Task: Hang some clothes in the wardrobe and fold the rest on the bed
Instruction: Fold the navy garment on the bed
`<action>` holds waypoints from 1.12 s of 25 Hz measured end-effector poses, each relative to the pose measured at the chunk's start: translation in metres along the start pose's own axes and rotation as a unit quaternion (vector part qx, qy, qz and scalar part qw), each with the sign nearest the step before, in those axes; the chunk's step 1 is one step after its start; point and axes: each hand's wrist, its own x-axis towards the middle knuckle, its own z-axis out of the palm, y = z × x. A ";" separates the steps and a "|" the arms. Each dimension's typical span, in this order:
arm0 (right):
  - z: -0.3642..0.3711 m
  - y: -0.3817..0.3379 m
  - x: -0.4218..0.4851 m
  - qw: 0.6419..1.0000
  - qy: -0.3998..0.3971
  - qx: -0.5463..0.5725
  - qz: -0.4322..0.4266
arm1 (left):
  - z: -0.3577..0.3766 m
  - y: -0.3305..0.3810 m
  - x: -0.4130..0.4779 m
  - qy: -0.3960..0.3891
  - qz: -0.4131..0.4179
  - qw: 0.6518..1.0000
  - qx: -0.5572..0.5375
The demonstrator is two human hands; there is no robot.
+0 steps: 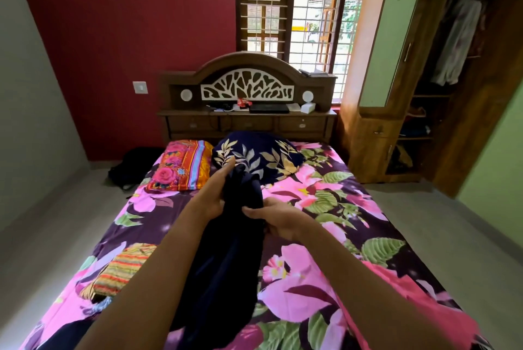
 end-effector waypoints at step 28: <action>-0.099 -0.082 -0.035 0.990 0.086 0.004 -0.107 | 0.070 0.017 0.004 -0.093 0.023 0.994 -0.043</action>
